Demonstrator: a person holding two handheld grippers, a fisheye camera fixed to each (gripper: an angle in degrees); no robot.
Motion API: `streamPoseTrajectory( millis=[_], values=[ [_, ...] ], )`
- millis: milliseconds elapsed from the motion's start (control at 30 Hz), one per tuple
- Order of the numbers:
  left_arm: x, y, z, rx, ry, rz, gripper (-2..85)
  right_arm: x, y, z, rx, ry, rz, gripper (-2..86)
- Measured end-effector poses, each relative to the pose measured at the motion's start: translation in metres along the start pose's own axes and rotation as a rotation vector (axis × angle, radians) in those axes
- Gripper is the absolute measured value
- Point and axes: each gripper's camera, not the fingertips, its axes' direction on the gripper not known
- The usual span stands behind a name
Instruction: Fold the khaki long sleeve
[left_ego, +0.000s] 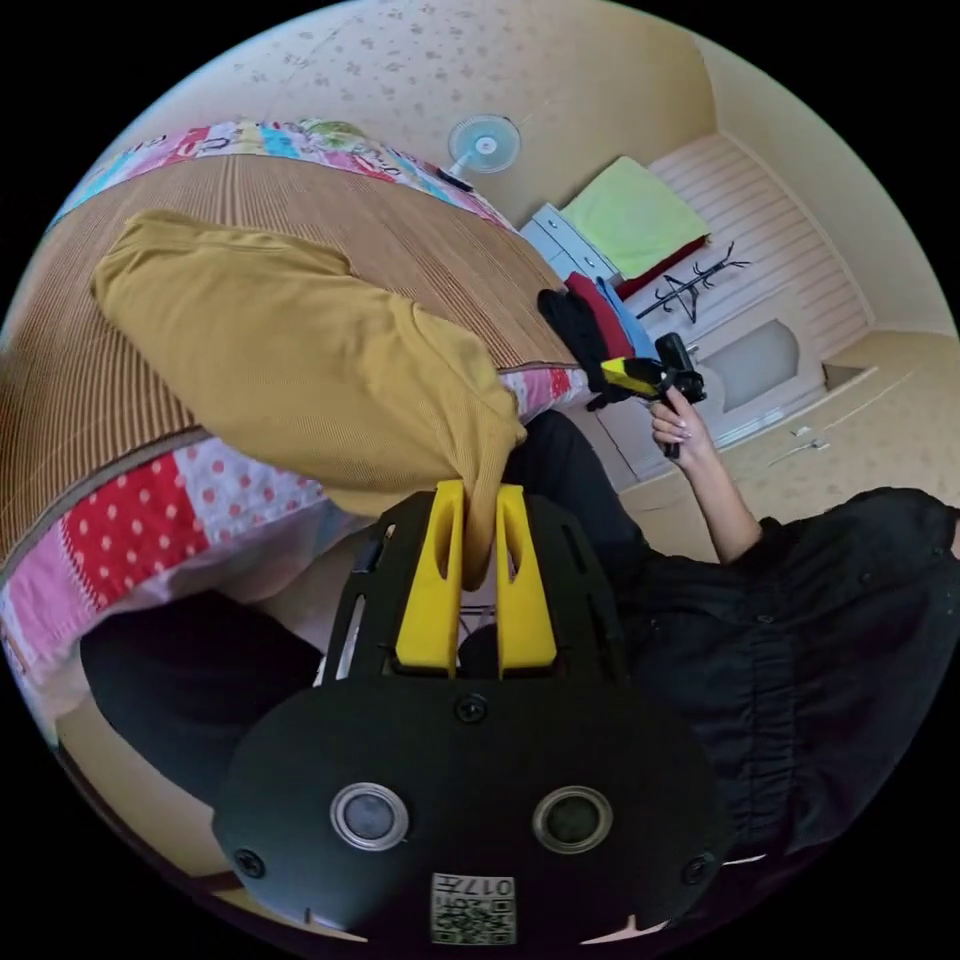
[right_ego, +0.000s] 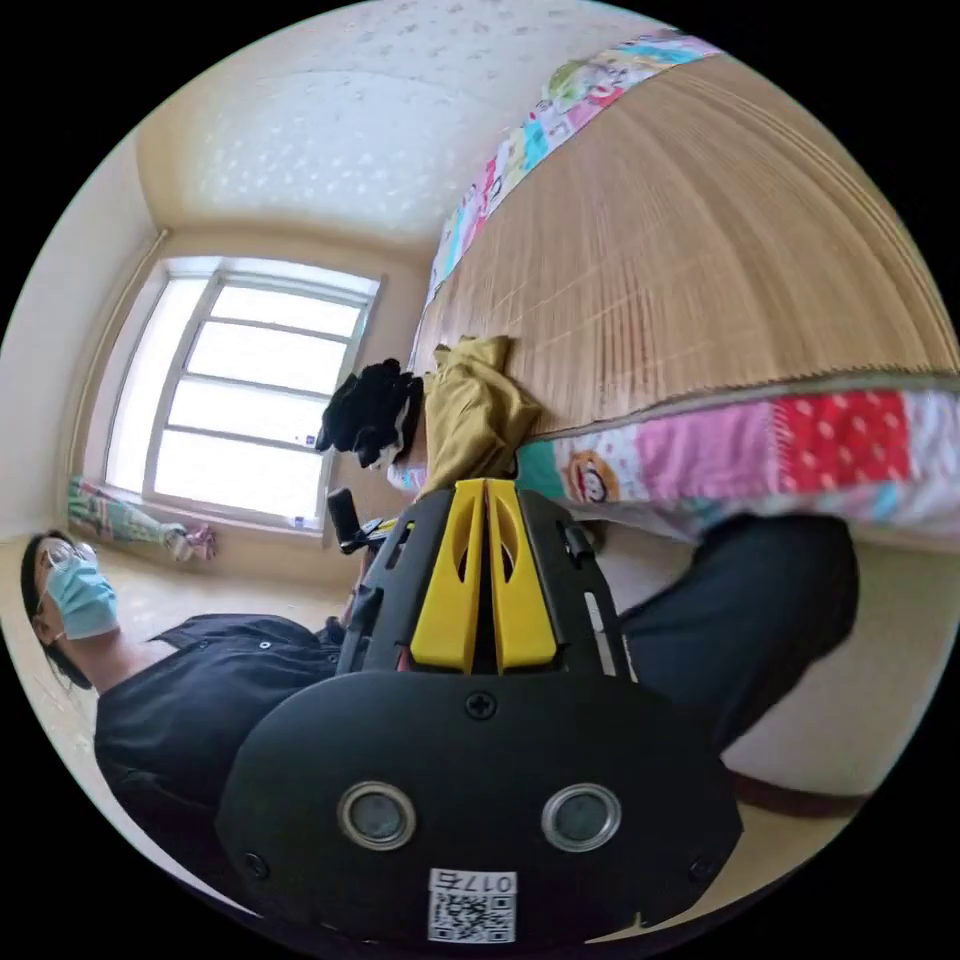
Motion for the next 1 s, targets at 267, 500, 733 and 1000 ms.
streamPoseTrajectory(
  millis=[267, 500, 733, 1000],
  values=[
    [-0.024, 0.023, -0.059, 0.034, -0.045, -0.195, 8.1, -0.007, -0.056, 0.14, -0.166, 0.073, -0.186, 10.7],
    [-0.026, 0.012, -0.11, 0.138, -0.043, -0.281, 10.7, -0.025, -0.014, 0.177, -0.225, 0.117, -0.365, 4.5],
    [-0.029, -0.006, -0.169, 0.244, 0.046, -0.371, 21.2, -0.119, 0.03, 0.213, -0.288, -0.146, -0.621, 2.3],
    [-0.085, 0.05, -0.203, 0.203, -0.008, -0.44, 4.3, -0.142, 0.059, 0.257, -0.367, -0.237, -0.702, 1.0]
  ],
)
